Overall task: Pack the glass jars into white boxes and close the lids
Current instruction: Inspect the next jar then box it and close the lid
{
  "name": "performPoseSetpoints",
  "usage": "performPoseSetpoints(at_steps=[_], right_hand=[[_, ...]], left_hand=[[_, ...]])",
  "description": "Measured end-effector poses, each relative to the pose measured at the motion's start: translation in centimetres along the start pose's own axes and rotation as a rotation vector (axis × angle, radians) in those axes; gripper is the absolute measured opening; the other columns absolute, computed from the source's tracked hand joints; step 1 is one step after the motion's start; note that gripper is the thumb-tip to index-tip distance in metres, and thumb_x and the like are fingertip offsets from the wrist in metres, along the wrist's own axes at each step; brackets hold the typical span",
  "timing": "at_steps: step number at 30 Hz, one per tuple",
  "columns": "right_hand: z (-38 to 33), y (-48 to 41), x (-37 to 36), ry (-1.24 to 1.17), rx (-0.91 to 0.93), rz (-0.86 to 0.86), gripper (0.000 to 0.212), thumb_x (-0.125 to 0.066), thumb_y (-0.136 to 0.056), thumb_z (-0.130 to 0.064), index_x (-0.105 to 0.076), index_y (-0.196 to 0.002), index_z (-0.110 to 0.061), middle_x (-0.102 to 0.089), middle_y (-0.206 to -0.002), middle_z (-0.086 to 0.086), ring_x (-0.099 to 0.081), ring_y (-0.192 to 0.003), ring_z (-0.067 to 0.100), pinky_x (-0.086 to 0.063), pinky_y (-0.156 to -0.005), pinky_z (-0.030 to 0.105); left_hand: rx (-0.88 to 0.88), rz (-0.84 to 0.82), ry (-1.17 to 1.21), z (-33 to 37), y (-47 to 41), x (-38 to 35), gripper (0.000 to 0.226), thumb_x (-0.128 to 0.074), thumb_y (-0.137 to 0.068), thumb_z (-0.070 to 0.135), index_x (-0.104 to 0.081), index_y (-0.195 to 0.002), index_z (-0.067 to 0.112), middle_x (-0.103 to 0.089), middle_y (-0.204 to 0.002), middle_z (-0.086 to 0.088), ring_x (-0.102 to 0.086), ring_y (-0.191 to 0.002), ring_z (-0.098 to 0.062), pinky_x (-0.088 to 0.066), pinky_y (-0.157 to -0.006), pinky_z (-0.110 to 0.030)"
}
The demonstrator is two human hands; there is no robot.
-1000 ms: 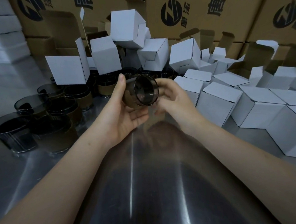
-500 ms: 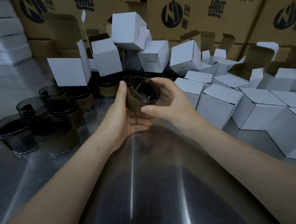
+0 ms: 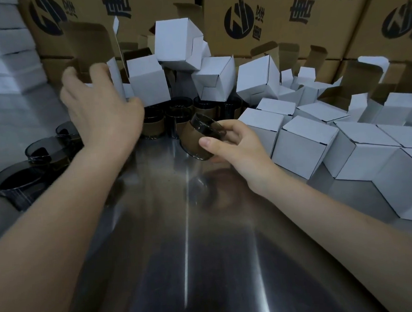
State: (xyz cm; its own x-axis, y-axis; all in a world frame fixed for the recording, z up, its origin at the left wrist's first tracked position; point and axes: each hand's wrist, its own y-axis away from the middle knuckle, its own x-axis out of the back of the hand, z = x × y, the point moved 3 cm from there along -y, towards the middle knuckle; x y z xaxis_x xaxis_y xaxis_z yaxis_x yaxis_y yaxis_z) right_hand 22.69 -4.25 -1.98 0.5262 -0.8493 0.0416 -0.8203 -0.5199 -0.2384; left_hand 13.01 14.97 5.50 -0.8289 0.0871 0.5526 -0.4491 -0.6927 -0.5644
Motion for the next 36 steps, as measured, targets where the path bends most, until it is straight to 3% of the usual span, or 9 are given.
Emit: performPoseSetpoints(at_steps=[3,8,12,15,20,27,32,36], right_hand=[[0.0,0.2,0.0,-0.003,-0.017,-0.015,0.049,-0.082,-0.067,-0.036,-0.062,-0.109,-0.02,-0.072,-0.105,0.003,-0.072,-0.095,0.018,-0.061,-0.079,0.038],[-0.3,0.3,0.1,-0.001,-0.017,-0.023,0.041,-0.082,-0.074,-0.032,-0.063,-0.108,-0.021,-0.073,-0.105,0.002,-0.072,-0.094,0.018,-0.061,-0.075,0.034],[-0.4,0.3,0.2,-0.002,-0.015,-0.024,0.035,-0.082,-0.078,-0.027,-0.062,-0.107,-0.022,-0.073,-0.103,0.001,-0.072,-0.092,0.017,-0.061,-0.074,0.034],[-0.3,0.3,0.2,-0.004,-0.018,-0.015,0.033,-0.082,-0.079,-0.026,-0.062,-0.106,-0.022,-0.073,-0.102,0.001,-0.072,-0.092,0.018,-0.061,-0.074,0.035],[-0.5,0.3,0.3,-0.024,0.001,-0.003,0.039,-0.081,-0.075,-0.03,-0.062,-0.108,-0.02,-0.072,-0.103,0.002,-0.071,-0.095,0.02,-0.061,-0.076,0.037],[-1.7,0.6,0.4,-0.215,0.034,0.04,0.03,-0.073,-0.086,-0.016,-0.059,-0.112,-0.008,-0.07,-0.098,0.005,-0.072,-0.085,0.018,-0.061,-0.077,0.038],[-2.7,0.6,0.5,-0.342,0.048,0.074,0.048,-0.069,-0.079,-0.029,-0.056,-0.116,-0.003,-0.068,-0.102,0.012,-0.069,-0.09,0.022,-0.057,-0.074,0.037],[-3.1,0.5,0.8,-0.382,0.091,0.096,0.03,-0.065,-0.083,-0.03,-0.058,-0.104,-0.01,-0.07,-0.096,0.008,-0.069,-0.092,0.024,-0.058,-0.076,0.037]], left_hand=[[0.049,-0.081,-0.12,-0.6,-1.8,-0.2,0.065,-0.062,-0.088,0.029,-0.032,-0.144,0.019,-0.005,-0.159,-0.023,-0.005,-0.145,-0.045,-0.013,-0.119,-0.053],[0.134,-0.153,-0.207,-1.8,-3.7,-1.2,0.067,-0.06,-0.091,0.04,-0.03,-0.146,0.016,0.004,-0.16,-0.025,0.004,-0.147,-0.045,-0.005,-0.12,-0.052],[0.131,-0.167,-0.277,-3.2,-4.6,-1.7,0.064,-0.06,-0.091,0.041,-0.035,-0.142,0.013,-0.01,-0.158,-0.026,-0.008,-0.145,-0.047,-0.011,-0.119,-0.054],[0.064,-0.098,-0.227,-3.8,-4.6,-1.7,0.054,-0.064,-0.089,0.037,-0.044,-0.13,0.009,-0.028,-0.145,-0.026,-0.032,-0.13,-0.047,-0.03,-0.111,-0.055],[0.0,0.036,-0.099,-3.8,-3.1,-1.4,0.042,-0.068,-0.085,0.031,-0.047,-0.116,0.011,-0.03,-0.141,-0.021,-0.042,-0.117,-0.042,-0.045,-0.095,-0.049],[-0.132,0.191,0.013,-1.0,1.4,-0.4,0.051,-0.071,-0.079,0.028,-0.047,-0.12,0.009,-0.032,-0.139,-0.021,-0.037,-0.125,-0.036,-0.032,-0.087,-0.025],[-0.214,0.085,0.028,1.7,4.8,-0.8,0.071,-0.074,-0.076,0.028,-0.041,-0.136,0.011,-0.032,-0.134,-0.022,-0.035,-0.12,-0.038,-0.028,-0.091,-0.026],[-0.234,-0.034,0.018,2.6,7.3,-2.2,0.087,-0.079,-0.072,0.03,-0.032,-0.143,0.014,-0.03,-0.13,-0.019,-0.035,-0.114,-0.036,-0.03,-0.085,-0.029]])
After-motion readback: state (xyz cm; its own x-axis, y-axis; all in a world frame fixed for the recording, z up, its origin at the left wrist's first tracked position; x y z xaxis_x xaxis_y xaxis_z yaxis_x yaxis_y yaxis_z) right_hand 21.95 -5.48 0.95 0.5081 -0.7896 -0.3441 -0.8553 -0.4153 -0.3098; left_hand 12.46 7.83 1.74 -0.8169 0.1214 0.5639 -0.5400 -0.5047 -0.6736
